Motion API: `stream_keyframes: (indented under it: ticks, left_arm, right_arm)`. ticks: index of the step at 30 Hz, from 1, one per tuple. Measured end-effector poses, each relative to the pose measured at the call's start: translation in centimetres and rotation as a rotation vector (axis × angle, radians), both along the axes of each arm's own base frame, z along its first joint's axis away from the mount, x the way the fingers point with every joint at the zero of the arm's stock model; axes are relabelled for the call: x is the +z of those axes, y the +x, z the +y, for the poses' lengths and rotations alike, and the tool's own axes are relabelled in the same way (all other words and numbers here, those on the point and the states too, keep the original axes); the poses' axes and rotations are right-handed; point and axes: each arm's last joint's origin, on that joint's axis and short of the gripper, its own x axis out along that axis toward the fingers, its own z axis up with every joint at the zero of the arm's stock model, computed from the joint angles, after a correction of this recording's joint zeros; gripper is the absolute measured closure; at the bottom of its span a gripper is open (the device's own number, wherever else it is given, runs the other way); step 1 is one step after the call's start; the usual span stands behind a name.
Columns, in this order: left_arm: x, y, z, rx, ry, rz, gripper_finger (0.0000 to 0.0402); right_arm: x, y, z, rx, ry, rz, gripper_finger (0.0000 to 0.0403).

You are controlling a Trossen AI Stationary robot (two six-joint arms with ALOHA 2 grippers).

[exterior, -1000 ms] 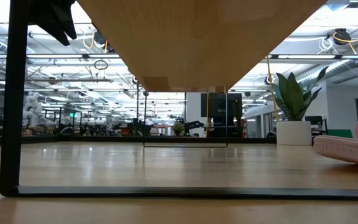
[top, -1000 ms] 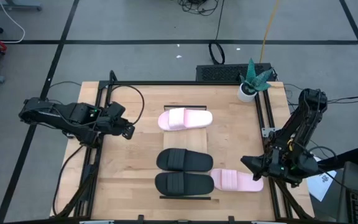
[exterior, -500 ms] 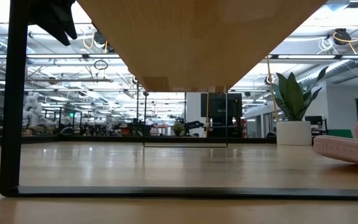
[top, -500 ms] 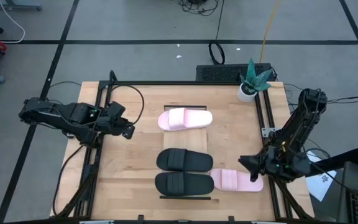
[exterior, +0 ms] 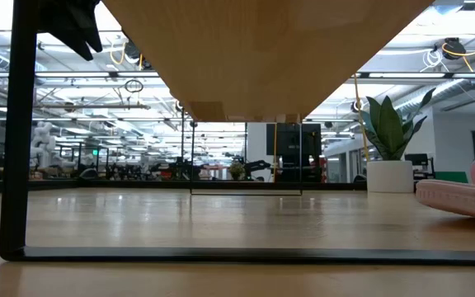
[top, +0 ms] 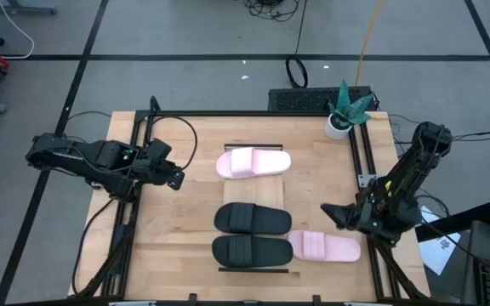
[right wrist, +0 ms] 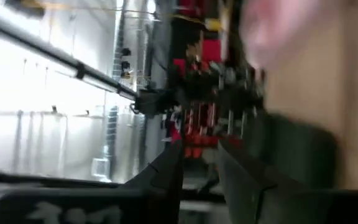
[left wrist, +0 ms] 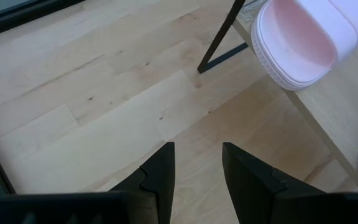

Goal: Pick and place slides into the shelf
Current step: Put the pink slides on the shelf

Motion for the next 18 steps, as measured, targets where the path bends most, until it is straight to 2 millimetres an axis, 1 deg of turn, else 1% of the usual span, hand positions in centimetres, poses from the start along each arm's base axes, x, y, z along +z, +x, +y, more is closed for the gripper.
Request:
stream_keyframes:
  ticks: [2, 4, 7, 10, 13, 15, 17, 18]
  left_arm:
    - [0.0, 0.0, 0.0, 0.0, 0.0, 0.0, 0.0272]
    - [0.0, 0.0, 0.0, 0.0, 0.0, 0.0, 0.0272]
    - [0.0, 0.0, 0.0, 0.0, 0.0, 0.0, 0.0272]
    - [0.0, 0.0, 0.0, -0.002, -0.004, 0.001, 0.0272]
    - [0.0, 0.0, 0.0, -0.004, -0.008, 0.001, 0.0272]
    - [0.0, 0.0, 0.0, -0.004, -0.008, 0.001, 0.0272]
    - [0.0, 0.0, 0.0, -0.004, -0.009, 0.001, 0.0272]
    - [0.0, 0.0, 0.0, -0.005, -0.009, 0.001, 0.0272]
  right_arm:
    - [2.4, 1.0, -0.5, -0.026, -0.151, 0.001, 0.0316]
    - [5.1, 2.1, -1.1, -0.068, -0.342, 0.004, 0.0316]
    - [9.3, 3.3, -1.9, -0.154, -0.671, -0.001, 0.0316]
    - [13.7, 4.1, -2.3, -0.249, -1.02, 0.023, 0.0316]
    - [17.7, 4.7, -2.4, -0.307, -1.346, 0.145, 0.0316]
    - [20.2, 4.9, -2.7, -0.315, -1.513, 0.246, 0.0316]
    - [22.5, 4.8, -3.3, -0.311, -1.609, 0.33, 0.0316]
    - [23.5, 4.7, -3.7, -0.31, -1.618, 0.392, 0.0316]
